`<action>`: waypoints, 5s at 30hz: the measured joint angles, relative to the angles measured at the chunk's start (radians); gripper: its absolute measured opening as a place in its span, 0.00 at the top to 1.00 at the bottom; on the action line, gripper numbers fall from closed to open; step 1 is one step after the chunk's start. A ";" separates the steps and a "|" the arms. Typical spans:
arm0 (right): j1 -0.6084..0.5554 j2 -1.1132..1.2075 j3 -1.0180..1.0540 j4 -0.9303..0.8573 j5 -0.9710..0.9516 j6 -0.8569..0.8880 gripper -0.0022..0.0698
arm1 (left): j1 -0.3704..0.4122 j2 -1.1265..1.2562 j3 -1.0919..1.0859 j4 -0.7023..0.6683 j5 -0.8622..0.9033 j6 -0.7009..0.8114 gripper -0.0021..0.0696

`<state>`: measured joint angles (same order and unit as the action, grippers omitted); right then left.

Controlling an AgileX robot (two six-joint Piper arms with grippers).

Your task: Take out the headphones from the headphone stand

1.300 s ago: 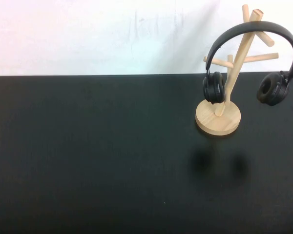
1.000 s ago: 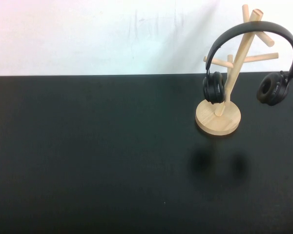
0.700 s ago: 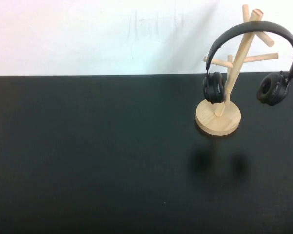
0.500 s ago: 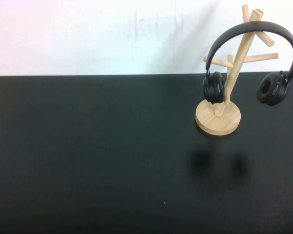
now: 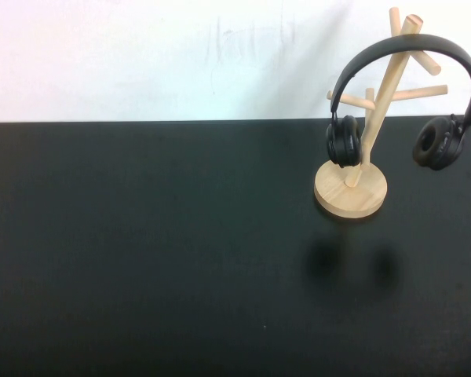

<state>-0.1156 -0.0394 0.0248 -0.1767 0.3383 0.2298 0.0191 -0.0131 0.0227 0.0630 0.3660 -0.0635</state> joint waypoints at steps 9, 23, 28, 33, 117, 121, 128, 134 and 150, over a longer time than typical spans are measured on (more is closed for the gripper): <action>0.000 0.000 0.000 -0.060 -0.094 0.002 0.98 | 0.000 0.000 0.000 0.000 0.000 0.000 0.98; 0.000 0.000 0.000 0.232 -0.456 0.192 0.98 | 0.000 0.000 0.000 0.000 0.000 0.000 0.98; 0.002 0.011 -0.018 0.275 -0.338 0.268 0.98 | 0.000 0.000 0.000 0.000 0.000 0.000 0.98; 0.002 0.124 -0.191 0.329 -0.046 0.178 0.98 | 0.000 0.000 0.000 0.000 0.000 0.000 0.98; 0.268 1.530 -1.134 -0.051 -0.564 -0.845 0.98 | 0.000 0.000 0.000 0.000 0.000 0.000 0.98; 0.295 1.416 -1.134 -0.071 -0.408 -0.773 0.98 | 0.000 0.000 0.000 0.000 0.000 0.000 0.98; 0.394 1.181 -1.134 -0.066 0.084 -0.514 0.98 | 0.000 0.000 0.000 0.000 0.000 0.000 0.98; 0.461 1.158 -1.131 0.035 0.578 -0.361 0.98 | 0.000 0.000 0.000 0.000 0.000 0.000 0.98; 0.469 1.739 -1.087 0.215 0.334 -0.282 0.98 | 0.000 0.000 0.000 0.000 0.000 0.000 0.98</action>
<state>0.3536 1.6997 -1.0627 0.0382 0.6724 -0.0521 0.0191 -0.0131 0.0227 0.0630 0.3660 -0.0635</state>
